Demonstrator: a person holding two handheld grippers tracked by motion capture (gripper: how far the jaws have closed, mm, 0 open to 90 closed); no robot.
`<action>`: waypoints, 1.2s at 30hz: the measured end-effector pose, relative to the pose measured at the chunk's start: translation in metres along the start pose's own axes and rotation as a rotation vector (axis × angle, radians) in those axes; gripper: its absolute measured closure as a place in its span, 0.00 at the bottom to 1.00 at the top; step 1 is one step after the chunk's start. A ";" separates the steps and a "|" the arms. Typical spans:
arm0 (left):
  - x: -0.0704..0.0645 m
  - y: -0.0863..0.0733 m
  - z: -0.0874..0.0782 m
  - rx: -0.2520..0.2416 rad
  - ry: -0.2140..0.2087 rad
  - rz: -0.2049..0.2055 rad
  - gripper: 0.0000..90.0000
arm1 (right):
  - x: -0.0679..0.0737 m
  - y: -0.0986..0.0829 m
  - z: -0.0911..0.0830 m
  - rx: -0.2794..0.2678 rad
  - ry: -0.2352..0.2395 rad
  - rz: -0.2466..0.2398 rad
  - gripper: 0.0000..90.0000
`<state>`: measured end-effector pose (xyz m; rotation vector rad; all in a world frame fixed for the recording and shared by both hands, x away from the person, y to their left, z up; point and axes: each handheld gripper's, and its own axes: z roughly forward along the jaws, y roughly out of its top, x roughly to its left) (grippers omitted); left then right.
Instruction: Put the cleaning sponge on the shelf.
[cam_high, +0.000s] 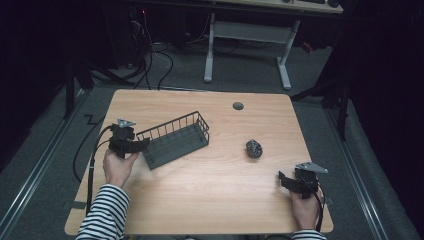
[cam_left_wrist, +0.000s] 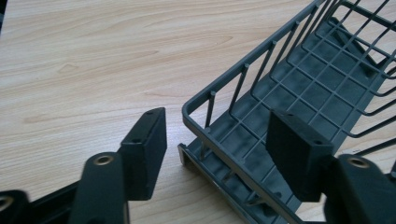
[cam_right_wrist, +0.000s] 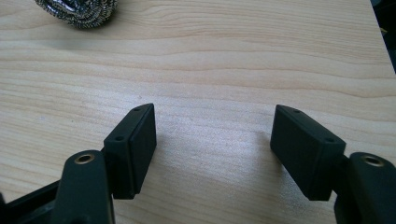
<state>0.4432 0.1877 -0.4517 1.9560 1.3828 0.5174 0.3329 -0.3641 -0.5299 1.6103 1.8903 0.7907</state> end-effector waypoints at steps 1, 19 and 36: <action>0.000 0.000 0.000 0.000 -0.001 0.001 0.47 | 0.000 0.000 0.000 -0.002 0.001 -0.002 0.35; -0.001 0.000 0.000 -0.004 0.009 0.002 0.64 | 0.000 0.000 0.000 0.000 0.001 -0.001 0.35; -0.023 -0.003 0.000 -0.001 -0.040 0.057 0.64 | 0.000 0.000 0.000 -0.002 0.002 -0.002 0.35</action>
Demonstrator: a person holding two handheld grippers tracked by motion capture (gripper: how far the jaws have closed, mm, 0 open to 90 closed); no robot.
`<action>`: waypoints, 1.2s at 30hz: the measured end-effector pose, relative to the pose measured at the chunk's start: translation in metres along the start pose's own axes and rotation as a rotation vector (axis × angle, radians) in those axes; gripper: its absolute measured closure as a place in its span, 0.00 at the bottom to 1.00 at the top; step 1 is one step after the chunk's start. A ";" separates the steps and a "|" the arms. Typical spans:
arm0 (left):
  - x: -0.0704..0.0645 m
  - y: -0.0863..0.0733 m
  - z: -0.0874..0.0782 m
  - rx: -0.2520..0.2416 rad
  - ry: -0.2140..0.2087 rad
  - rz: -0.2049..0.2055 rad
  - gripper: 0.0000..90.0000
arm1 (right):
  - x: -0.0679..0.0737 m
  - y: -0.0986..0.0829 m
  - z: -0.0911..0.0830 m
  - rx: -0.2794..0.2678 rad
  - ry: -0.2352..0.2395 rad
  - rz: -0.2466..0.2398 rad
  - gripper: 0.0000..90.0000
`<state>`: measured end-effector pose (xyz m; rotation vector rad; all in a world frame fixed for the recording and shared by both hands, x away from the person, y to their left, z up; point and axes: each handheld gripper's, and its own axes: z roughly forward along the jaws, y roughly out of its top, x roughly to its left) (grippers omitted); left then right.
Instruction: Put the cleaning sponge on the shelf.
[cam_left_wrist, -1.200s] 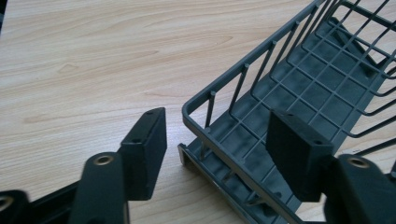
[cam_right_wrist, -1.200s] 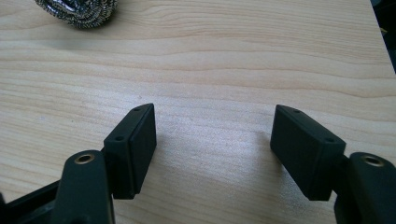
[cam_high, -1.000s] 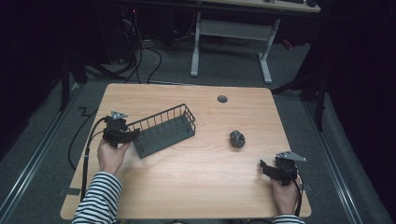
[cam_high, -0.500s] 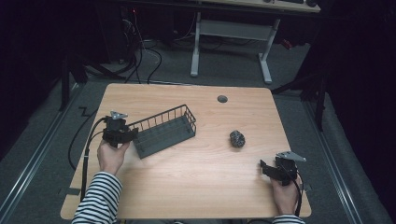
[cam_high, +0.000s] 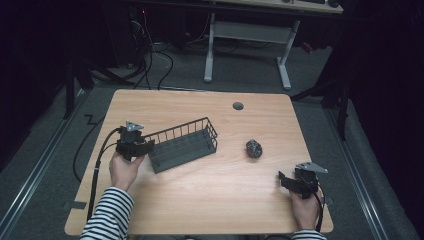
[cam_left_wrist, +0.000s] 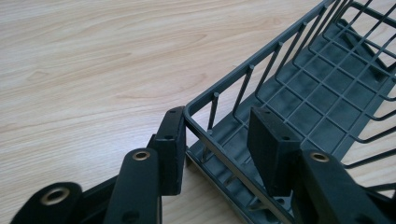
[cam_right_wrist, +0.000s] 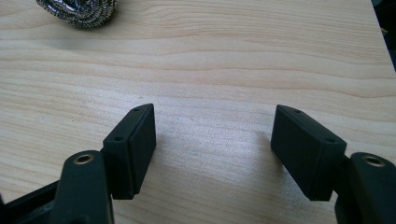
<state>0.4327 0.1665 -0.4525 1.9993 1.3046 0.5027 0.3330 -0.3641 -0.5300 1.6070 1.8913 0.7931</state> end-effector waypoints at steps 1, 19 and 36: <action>-0.002 0.000 0.000 0.001 -0.003 0.004 0.64 | 0.000 0.000 0.000 0.000 0.000 0.000 0.35; -0.038 0.002 0.005 -0.007 -0.078 0.061 0.64 | 0.000 0.000 0.000 0.001 0.001 0.000 0.35; -0.065 -0.005 0.005 -0.036 -0.141 0.073 0.62 | 0.000 0.000 0.000 0.001 0.001 -0.001 0.34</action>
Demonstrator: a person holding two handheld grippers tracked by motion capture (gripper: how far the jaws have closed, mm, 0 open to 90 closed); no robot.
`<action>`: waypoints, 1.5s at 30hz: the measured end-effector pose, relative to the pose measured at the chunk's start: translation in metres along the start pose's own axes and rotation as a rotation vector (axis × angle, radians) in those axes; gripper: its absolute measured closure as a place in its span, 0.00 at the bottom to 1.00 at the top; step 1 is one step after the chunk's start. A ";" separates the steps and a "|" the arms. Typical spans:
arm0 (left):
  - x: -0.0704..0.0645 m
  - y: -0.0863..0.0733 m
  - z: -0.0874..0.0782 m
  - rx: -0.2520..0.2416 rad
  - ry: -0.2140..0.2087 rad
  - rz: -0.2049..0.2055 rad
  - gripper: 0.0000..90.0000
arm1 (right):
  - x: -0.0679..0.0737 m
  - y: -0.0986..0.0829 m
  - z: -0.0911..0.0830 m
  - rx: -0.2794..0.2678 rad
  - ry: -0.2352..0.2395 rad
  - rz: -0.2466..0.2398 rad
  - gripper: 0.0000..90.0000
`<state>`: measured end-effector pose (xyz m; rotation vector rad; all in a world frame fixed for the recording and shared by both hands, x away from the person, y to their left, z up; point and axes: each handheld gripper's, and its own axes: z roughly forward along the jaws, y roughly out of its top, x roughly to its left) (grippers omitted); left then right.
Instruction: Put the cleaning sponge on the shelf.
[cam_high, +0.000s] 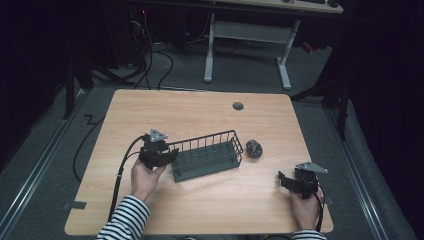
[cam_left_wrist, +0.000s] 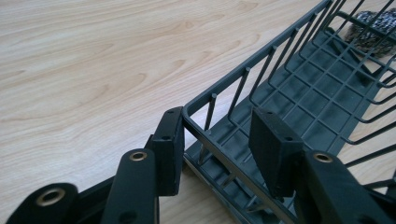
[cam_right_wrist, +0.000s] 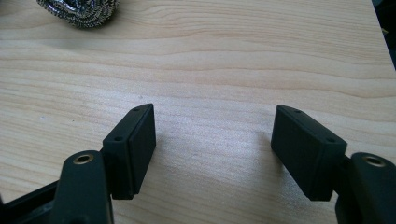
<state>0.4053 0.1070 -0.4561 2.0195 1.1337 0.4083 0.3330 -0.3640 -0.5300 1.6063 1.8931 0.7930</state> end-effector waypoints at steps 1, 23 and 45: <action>-0.002 -0.001 -0.001 -0.001 0.003 0.003 0.62 | 0.000 0.000 0.000 0.000 0.000 0.000 0.34; -0.006 0.005 -0.013 -0.064 -0.028 -0.018 0.37 | 0.000 0.000 0.000 0.000 0.000 0.001 0.35; 0.030 -0.017 -0.054 -0.148 0.013 -0.056 0.37 | 0.000 0.000 0.000 0.003 -0.001 0.003 0.35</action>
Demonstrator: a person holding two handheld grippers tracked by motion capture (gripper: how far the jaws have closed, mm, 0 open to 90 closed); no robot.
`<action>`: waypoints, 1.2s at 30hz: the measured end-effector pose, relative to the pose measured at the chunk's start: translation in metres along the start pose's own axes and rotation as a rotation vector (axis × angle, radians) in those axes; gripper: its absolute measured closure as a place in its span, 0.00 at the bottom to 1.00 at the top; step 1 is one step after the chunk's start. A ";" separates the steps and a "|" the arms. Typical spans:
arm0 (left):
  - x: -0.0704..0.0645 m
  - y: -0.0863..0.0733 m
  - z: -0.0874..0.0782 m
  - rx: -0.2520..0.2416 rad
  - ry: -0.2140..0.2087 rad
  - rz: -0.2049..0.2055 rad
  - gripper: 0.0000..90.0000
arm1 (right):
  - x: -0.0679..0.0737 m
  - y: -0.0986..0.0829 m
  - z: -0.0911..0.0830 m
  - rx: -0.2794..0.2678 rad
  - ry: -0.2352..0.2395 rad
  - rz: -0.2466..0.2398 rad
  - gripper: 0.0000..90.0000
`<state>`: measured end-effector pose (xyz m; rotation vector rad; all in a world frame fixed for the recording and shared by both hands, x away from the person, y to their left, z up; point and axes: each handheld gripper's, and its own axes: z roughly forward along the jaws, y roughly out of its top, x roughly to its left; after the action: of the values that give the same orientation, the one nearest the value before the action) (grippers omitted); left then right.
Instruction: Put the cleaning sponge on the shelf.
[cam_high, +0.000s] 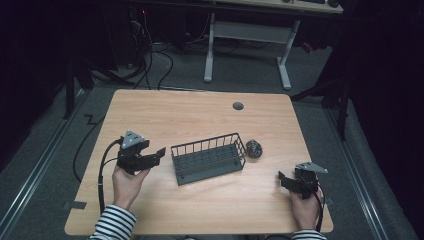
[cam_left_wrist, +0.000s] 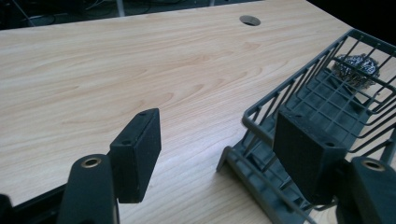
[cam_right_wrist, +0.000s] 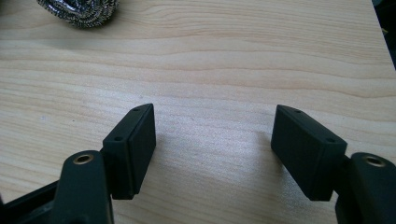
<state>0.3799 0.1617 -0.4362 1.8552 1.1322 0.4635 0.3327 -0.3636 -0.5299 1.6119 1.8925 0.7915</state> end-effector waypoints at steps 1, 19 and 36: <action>0.002 -0.002 -0.001 0.001 0.001 -0.005 0.37 | 0.000 0.000 0.000 0.000 0.000 0.000 0.34; 0.030 -0.045 -0.013 0.022 0.078 -0.087 0.36 | 0.000 0.000 0.000 -0.002 0.000 -0.001 0.35; 0.041 -0.078 -0.010 0.059 0.133 -0.128 0.35 | 0.001 0.000 0.000 -0.002 0.000 0.000 0.35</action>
<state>0.3537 0.2163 -0.5008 1.8105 1.3582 0.4909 0.3324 -0.3630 -0.5300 1.6112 1.8912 0.7930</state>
